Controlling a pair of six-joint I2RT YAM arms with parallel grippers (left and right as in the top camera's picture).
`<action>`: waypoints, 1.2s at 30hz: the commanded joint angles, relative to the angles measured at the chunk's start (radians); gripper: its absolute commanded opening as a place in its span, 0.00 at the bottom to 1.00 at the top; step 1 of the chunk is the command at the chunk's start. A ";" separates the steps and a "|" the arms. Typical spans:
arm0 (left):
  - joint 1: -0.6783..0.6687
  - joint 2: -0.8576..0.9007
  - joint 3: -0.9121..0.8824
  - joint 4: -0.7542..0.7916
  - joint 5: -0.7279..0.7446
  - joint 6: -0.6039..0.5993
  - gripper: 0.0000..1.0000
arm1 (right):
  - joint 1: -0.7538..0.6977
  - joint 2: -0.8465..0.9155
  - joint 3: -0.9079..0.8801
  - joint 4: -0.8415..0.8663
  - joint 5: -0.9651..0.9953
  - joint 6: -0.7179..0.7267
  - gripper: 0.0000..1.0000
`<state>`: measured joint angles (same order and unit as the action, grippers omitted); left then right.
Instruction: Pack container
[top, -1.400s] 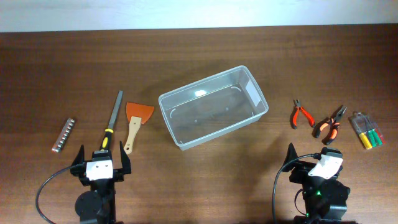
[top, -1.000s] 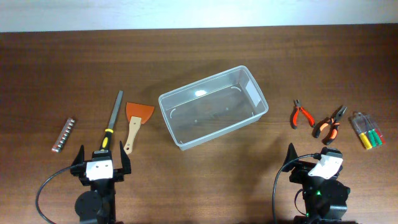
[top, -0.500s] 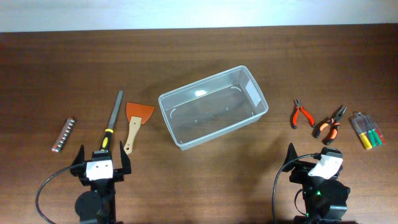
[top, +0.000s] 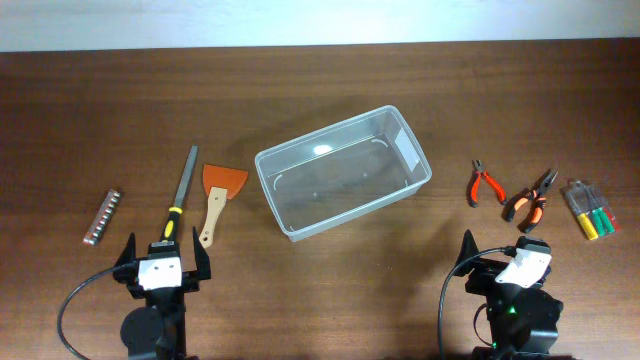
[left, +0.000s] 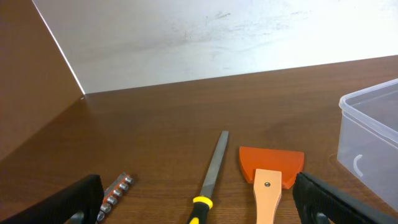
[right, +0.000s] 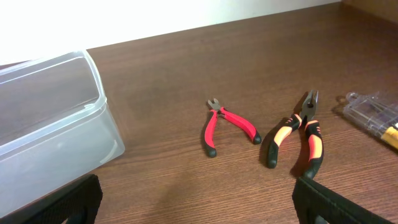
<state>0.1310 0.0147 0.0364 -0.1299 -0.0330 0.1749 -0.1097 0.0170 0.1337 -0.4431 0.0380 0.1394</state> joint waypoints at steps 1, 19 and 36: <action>0.002 -0.008 -0.005 0.002 0.011 0.005 0.99 | -0.002 0.003 -0.004 -0.014 0.012 0.008 0.99; 0.002 -0.008 -0.005 0.007 0.029 0.005 0.99 | -0.002 0.003 -0.004 -0.014 0.012 0.008 0.99; 0.002 0.019 0.108 0.003 0.179 -0.086 0.99 | -0.002 0.003 0.010 0.182 -0.145 0.008 0.99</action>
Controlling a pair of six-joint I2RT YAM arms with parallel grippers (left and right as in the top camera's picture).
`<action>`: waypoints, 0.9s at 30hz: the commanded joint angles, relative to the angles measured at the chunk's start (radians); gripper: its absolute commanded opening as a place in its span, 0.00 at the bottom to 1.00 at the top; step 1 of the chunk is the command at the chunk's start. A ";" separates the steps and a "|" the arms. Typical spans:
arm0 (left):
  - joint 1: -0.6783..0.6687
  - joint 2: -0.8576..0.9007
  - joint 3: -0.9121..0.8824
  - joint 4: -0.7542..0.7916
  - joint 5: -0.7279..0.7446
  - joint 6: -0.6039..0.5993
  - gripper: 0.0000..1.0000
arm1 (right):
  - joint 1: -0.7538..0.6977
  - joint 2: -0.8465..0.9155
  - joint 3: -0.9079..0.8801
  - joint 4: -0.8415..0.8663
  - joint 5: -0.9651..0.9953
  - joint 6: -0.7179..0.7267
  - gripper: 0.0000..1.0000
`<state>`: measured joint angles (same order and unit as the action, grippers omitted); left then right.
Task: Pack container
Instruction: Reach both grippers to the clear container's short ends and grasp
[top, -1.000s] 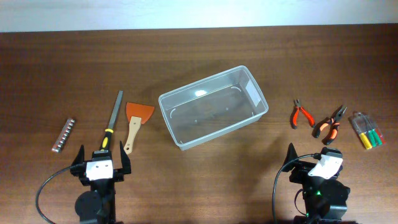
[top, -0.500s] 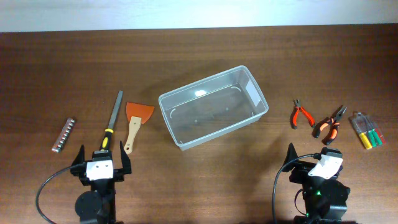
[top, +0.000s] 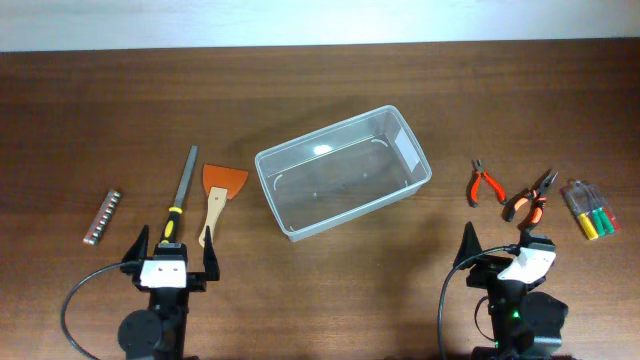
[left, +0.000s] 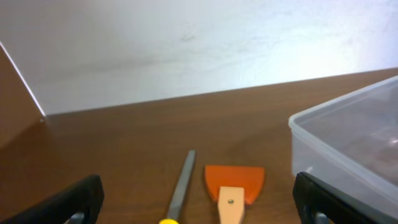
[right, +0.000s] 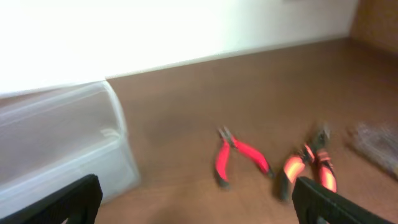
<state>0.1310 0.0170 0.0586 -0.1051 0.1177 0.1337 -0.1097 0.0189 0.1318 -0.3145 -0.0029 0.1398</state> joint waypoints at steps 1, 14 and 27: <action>0.002 0.039 0.126 -0.057 0.027 -0.044 0.99 | -0.002 0.001 0.025 0.074 -0.132 0.008 0.99; 0.003 0.717 0.735 -0.351 0.106 -0.043 0.99 | -0.002 0.392 0.427 -0.088 -0.230 -0.111 0.99; 0.003 1.197 1.239 -0.603 0.271 -0.067 0.99 | -0.002 1.142 1.163 -0.605 -0.324 -0.106 0.99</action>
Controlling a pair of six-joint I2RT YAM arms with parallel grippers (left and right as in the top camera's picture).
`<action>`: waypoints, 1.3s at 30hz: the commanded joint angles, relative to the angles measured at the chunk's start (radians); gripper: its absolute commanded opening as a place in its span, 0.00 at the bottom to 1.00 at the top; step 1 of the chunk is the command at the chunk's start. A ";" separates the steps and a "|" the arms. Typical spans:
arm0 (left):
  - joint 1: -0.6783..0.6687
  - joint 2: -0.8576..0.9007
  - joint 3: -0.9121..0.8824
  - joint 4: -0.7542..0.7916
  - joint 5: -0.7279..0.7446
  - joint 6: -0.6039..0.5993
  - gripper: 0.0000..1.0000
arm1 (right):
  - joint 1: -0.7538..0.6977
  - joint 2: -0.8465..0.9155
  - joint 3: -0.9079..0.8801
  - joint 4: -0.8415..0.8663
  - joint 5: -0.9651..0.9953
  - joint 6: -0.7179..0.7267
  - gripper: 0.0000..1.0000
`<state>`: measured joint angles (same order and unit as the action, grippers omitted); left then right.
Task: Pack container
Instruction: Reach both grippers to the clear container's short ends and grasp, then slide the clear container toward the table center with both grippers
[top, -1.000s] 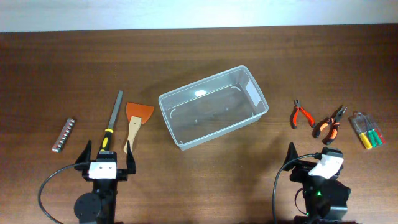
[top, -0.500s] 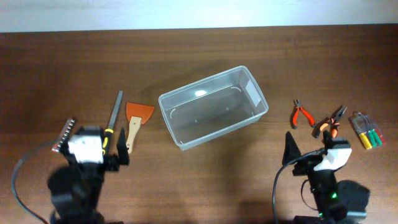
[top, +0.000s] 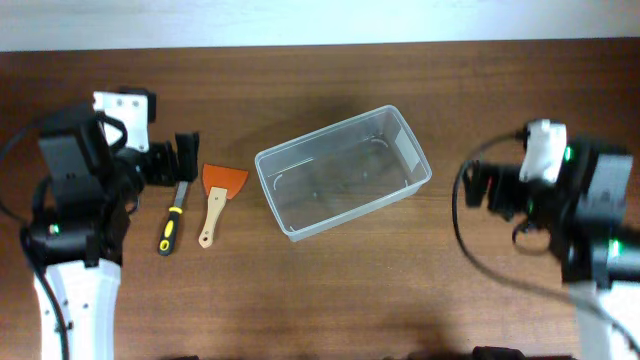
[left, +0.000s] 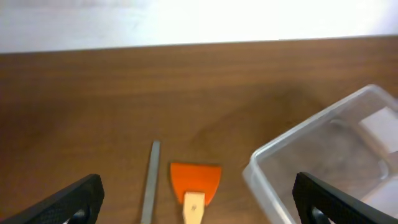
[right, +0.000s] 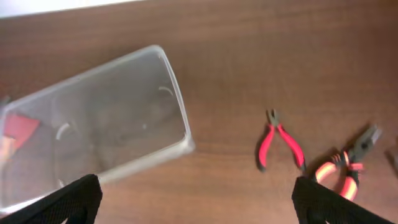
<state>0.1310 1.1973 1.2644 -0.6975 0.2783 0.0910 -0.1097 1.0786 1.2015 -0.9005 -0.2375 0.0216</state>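
A clear plastic container (top: 343, 172) stands in the middle of the table with nothing in it; it also shows as the container (left: 329, 162) and the container (right: 93, 137). Left of it lie a grey file (left: 148, 183) with a yellow handle (top: 167, 232) and an orange scraper (top: 222, 181), also the scraper (left: 194, 180). My left gripper (top: 172, 160), the same gripper (left: 198, 208), hangs open high above them. Red pliers (right: 280, 146) and orange-black pliers (right: 348, 165) lie right of the container. My right gripper (top: 487, 188), the same gripper (right: 199, 199), is open above the table between container and pliers.
In the overhead view my raised arms cover the table's far left and far right, so the small items there are hidden. The wall edge runs along the back of the brown table (top: 320, 300).
Both arms have risen from low at the table's front edge to high over the table. The left one is now above the file and scraper, the right one near the pliers. Both stay open.
Both arms first sat low at the front edge, grippers open, looking across the table. Then the left view had turned toward the container and the right view was blurred. Now both look down from above. No object has moved.
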 joint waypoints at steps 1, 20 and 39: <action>0.003 0.023 0.034 -0.003 0.154 -0.024 0.99 | -0.002 0.113 0.117 -0.031 -0.138 0.026 0.99; -0.247 0.049 0.032 -0.249 0.053 -0.023 0.02 | 0.052 0.432 0.142 0.047 -0.277 0.093 0.74; -0.727 0.315 0.031 -0.343 -0.111 0.019 0.02 | 0.312 0.597 0.140 0.100 0.119 0.152 0.22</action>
<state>-0.5621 1.4731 1.2793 -1.0317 0.1886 0.0898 0.1940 1.6363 1.3205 -0.8127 -0.1776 0.1604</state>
